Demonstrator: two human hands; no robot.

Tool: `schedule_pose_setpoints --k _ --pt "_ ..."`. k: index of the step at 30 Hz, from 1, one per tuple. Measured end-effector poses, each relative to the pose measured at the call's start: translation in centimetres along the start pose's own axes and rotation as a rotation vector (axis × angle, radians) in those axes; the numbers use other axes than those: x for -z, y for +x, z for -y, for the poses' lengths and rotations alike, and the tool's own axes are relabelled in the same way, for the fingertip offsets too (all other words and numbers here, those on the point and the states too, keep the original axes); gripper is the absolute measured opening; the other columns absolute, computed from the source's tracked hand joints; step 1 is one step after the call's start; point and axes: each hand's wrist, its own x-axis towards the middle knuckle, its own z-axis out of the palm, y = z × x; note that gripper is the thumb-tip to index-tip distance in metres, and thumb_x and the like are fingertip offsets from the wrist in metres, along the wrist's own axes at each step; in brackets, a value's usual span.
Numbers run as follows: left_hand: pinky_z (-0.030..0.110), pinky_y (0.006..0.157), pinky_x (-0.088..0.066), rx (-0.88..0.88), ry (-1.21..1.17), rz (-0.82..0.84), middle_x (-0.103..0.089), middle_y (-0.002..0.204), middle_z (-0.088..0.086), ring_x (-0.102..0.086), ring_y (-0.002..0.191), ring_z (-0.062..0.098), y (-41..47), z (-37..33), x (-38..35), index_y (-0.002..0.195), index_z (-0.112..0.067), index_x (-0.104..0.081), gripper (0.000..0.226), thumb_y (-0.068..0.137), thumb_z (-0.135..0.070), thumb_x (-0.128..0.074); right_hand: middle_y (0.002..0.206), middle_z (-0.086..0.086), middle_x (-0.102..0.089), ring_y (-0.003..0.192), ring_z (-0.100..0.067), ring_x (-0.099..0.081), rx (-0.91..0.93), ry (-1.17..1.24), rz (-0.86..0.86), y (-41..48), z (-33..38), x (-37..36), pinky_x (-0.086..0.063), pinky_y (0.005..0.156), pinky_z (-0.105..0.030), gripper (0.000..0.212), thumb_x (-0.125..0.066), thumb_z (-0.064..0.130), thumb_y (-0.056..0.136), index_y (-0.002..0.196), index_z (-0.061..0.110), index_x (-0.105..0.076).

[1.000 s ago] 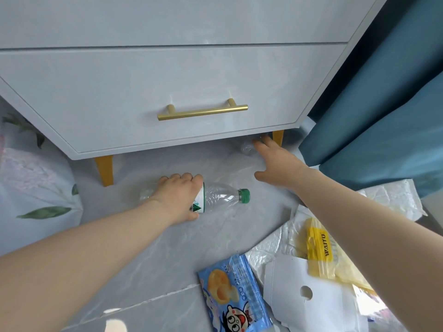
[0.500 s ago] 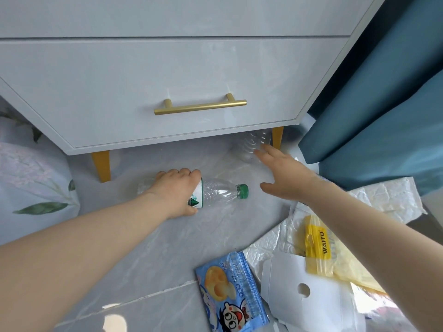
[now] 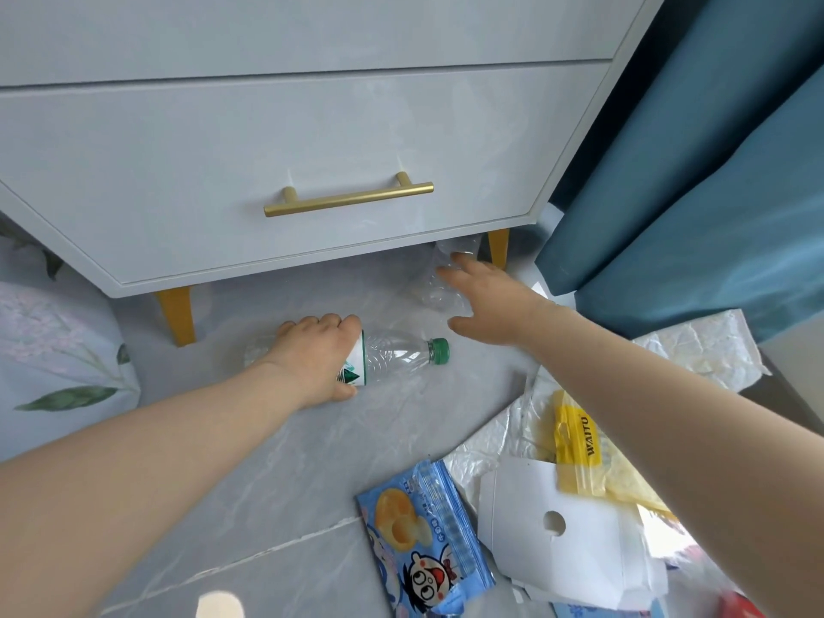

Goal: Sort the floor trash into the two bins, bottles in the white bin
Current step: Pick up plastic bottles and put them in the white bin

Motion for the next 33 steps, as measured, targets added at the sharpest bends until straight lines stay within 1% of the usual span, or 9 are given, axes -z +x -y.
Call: schedule_pose_setpoints --k 7,11,14,17,19,23,26,30,33 --pt "0.037 0.092 -0.040 -0.009 0.000 -0.017 -0.049 0.119 0.004 -0.050 0.111 0.026 0.0 0.1 -0.3 0.124 -0.017 -0.036 0.065 0.078 -0.048 -0.067 0.160 0.003 -0.013 0.142 -0.026 -0.027 0.009 -0.038 0.019 -3.0 -0.3 -0.6 -0.034 0.110 -0.038 0.067 -0.057 0.030 0.091 0.150 0.028 -0.024" --pt "0.037 0.092 -0.040 -0.004 0.005 -0.018 -0.049 0.120 0.004 -0.050 0.111 0.027 0.0 0.0 -0.3 0.124 -0.017 -0.035 0.065 0.077 -0.049 -0.067 0.160 0.003 -0.015 0.141 -0.024 -0.029 0.006 -0.041 0.024 -5.4 -0.4 -0.7 -0.033 0.109 -0.035 0.064 -0.058 0.032 0.091 0.148 0.027 -0.029" --pt "0.037 0.092 -0.040 -0.001 0.013 -0.019 -0.049 0.120 0.004 -0.050 0.111 0.027 -0.1 -0.1 -0.3 0.124 -0.016 -0.035 0.064 0.078 -0.048 -0.067 0.152 0.001 -0.034 0.134 -0.022 -0.039 0.000 -0.016 0.008 -6.9 -0.5 -0.8 -0.035 0.107 -0.032 0.051 -0.059 0.034 0.090 0.138 0.023 -0.046" --pt "0.037 0.092 -0.040 0.004 0.021 -0.023 -0.049 0.120 0.005 -0.050 0.111 0.027 -0.2 -0.1 -0.3 0.124 -0.016 -0.035 0.065 0.078 -0.048 -0.067 0.125 0.000 -0.058 0.112 -0.019 -0.055 -0.077 0.088 -0.142 -7.1 -0.5 -0.4 -0.045 0.092 -0.030 0.033 -0.061 0.034 0.088 0.117 0.018 -0.063" --pt "0.036 0.091 -0.041 0.008 0.014 -0.019 -0.049 0.119 0.005 -0.050 0.111 0.027 -0.3 -0.2 -0.4 0.124 -0.016 -0.035 0.065 0.078 -0.048 -0.067 0.128 -0.003 -0.056 0.112 -0.021 -0.055 -0.157 0.158 -0.208 -6.2 -0.3 -0.1 -0.045 0.091 -0.031 0.043 -0.064 0.036 0.087 0.125 0.017 -0.057" --pt "0.036 0.090 -0.041 0.020 0.009 -0.015 -0.049 0.119 0.005 -0.050 0.110 0.026 -0.5 -0.3 -0.4 0.123 -0.016 -0.035 0.065 0.077 -0.048 -0.067 0.141 -0.011 -0.036 0.123 -0.030 -0.048 -0.318 0.217 -0.080 -3.6 0.5 -0.9 -0.044 0.100 -0.040 0.089 -0.069 0.048 0.080 0.148 0.015 -0.022" --pt "0.037 0.090 -0.043 0.031 -0.003 -0.014 -0.049 0.118 0.005 -0.051 0.110 0.027 -0.7 -0.3 -0.6 0.123 -0.016 -0.036 0.065 0.076 -0.048 -0.068 0.136 -0.015 -0.039 0.118 -0.033 -0.051 -0.368 0.205 -0.031 -2.8 0.8 -1.9 -0.046 0.096 -0.042 0.099 -0.070 0.046 0.080 0.151 0.014 -0.009" --pt "0.033 0.084 -0.046 0.040 -0.061 0.021 -0.052 0.115 0.005 -0.055 0.106 0.027 -1.7 -0.1 -0.6 0.116 -0.016 -0.039 0.062 0.074 -0.049 -0.069 0.126 -0.011 -0.050 0.108 -0.030 -0.056 -0.380 0.231 -0.049 -4.2 0.8 -2.5 -0.050 0.086 -0.038 0.092 -0.073 0.039 0.075 0.146 0.018 -0.019" --pt "0.027 0.071 -0.043 0.043 -0.158 0.033 -0.057 0.103 0.001 -0.058 0.095 0.023 -3.1 0.3 -0.1 0.099 -0.020 -0.041 0.053 0.069 -0.052 -0.071 0.114 -0.004 -0.055 0.098 -0.025 -0.056 -0.437 0.364 -0.094 -6.5 1.1 -2.1 -0.048 0.076 -0.033 0.079 -0.071 0.040 0.073 0.139 0.020 -0.032"
